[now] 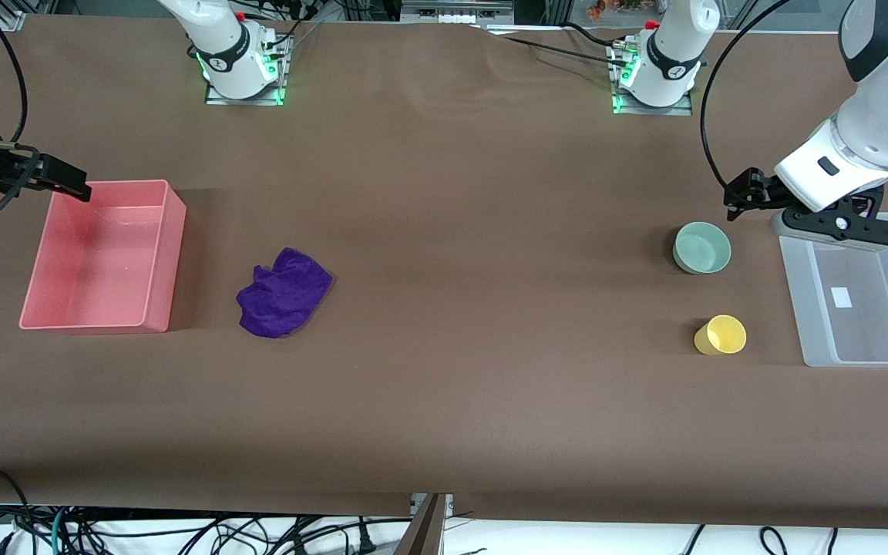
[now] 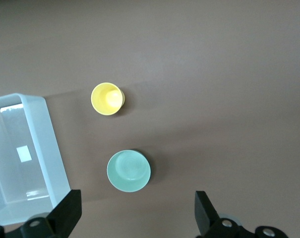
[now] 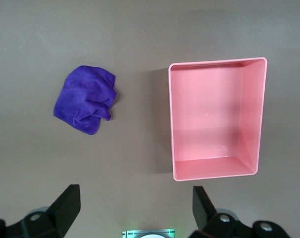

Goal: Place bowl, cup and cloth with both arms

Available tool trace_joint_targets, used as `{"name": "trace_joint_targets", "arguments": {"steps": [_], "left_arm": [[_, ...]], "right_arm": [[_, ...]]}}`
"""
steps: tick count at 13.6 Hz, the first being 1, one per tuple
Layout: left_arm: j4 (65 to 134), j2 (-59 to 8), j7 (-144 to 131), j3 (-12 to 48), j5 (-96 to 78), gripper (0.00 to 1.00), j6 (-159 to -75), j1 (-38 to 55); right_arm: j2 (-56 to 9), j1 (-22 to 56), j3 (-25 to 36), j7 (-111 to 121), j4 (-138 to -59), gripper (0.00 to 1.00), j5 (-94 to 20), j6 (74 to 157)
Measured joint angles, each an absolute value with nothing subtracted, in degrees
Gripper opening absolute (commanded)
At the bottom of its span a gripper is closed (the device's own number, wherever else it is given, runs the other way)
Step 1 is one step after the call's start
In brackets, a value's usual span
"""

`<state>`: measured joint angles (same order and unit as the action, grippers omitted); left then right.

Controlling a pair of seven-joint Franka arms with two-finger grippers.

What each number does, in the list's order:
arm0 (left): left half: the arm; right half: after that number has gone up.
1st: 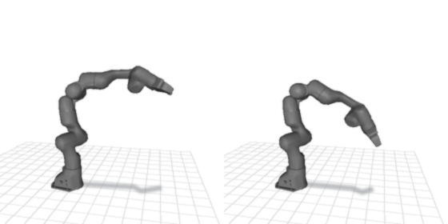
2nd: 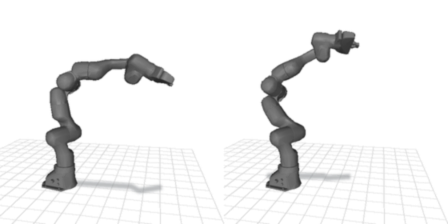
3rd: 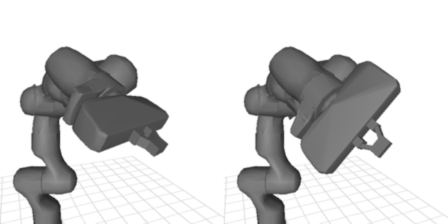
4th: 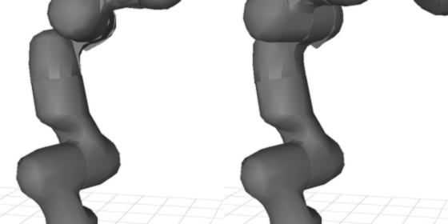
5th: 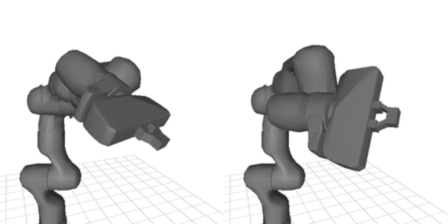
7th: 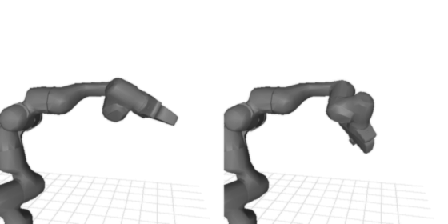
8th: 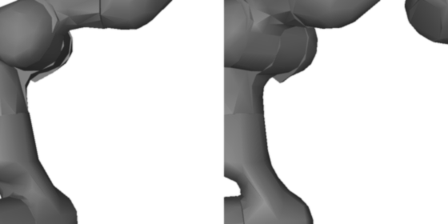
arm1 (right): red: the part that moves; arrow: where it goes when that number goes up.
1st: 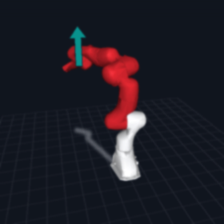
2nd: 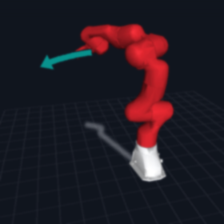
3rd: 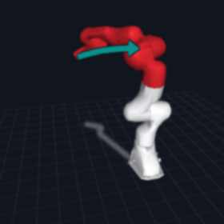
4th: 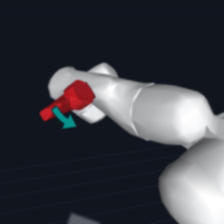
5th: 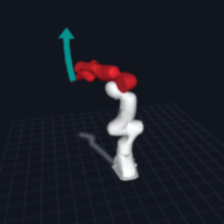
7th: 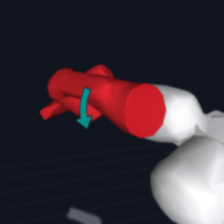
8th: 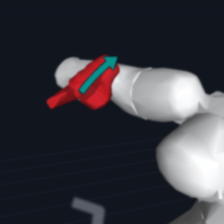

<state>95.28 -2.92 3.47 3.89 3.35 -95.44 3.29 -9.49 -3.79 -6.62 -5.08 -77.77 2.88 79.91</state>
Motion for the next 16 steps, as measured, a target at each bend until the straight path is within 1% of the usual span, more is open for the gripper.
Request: {"name": "trace_joint_targets", "arguments": {"steps": [3, 6, 9, 11, 13, 16], "left_arm": [[95.4, -3.6, 3.5, 3.8, 3.4, 1.00, -94.4, 2.8], [95.8, -6.2, 3.5, 3.8, 3.4, 1.00, -91.4, 2.2], [96.9, -9.4, 9.6, 3.7, 3.4, 1.00, -91.5, -2.9], [100.6, -10.8, 16.0, 3.6, 3.4, 1.00, -98.6, -6.5], [107.0, -11.2, 21.8, 3.6, 3.4, 1.00, -107.1, -8.3], [117.9, -11.6, 31.1, 3.6, 3.4, 1.00, -119.6, -9.6]], "right_arm": [[-9.5, -3.8, -6.6, -5.1, -77.8, 1.00, 2.9, 80.0], [-9.5, -3.8, -6.6, -5.1, -77.8, 1.00, 2.9, 80.0], [-9.5, -3.8, -6.6, -5.0, -77.7, 1.00, 2.9, 80.0], [-9.6, -3.8, -6.6, -5.0, -77.7, 1.00, 2.9, 80.0], [-10.9, -3.6, -6.8, -4.9, -77.7, 1.00, 2.9, 80.4], [-14.9, -0.8, -7.3, -4.9, -78.1, 1.00, 2.8, 84.9]]}}
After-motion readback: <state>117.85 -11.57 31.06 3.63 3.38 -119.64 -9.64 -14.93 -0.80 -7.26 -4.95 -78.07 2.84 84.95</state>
